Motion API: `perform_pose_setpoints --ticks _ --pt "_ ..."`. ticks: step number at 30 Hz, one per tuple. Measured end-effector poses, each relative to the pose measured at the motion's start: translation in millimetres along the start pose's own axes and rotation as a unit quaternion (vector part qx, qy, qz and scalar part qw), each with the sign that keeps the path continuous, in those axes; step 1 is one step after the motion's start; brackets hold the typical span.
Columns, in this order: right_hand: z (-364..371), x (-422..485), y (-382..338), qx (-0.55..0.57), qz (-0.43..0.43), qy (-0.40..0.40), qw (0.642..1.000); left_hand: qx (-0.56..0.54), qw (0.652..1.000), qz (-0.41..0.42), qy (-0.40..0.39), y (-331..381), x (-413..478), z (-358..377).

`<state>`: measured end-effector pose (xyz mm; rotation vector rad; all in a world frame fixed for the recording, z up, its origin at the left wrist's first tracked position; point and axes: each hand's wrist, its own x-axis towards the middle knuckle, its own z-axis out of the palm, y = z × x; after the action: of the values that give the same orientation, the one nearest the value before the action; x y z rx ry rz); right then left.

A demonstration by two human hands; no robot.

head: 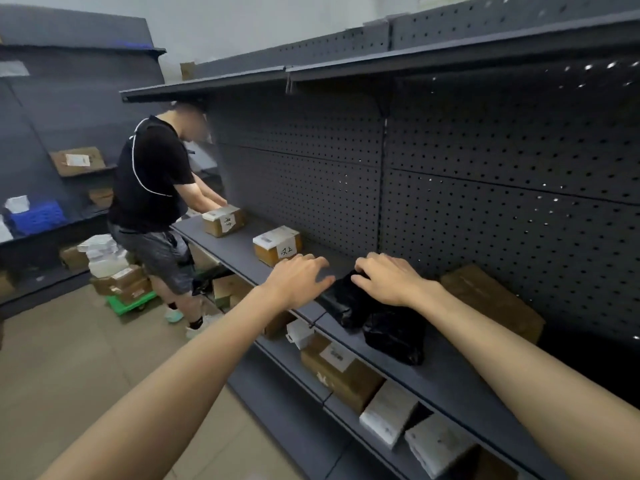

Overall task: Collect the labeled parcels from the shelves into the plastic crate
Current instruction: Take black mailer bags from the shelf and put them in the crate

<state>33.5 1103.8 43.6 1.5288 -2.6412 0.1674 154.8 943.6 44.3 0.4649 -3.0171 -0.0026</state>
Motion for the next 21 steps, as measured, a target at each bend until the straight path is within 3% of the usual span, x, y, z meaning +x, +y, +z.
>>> perform_pose_setpoints --ticks 12,21 --pt "59 82 -25 0.058 0.240 -0.034 0.968 -0.038 0.975 0.216 -0.034 -87 128 51" --pt "113 88 -62 0.184 0.434 -0.004 0.882 -0.113 0.953 0.255 -0.116 -117 155 105"
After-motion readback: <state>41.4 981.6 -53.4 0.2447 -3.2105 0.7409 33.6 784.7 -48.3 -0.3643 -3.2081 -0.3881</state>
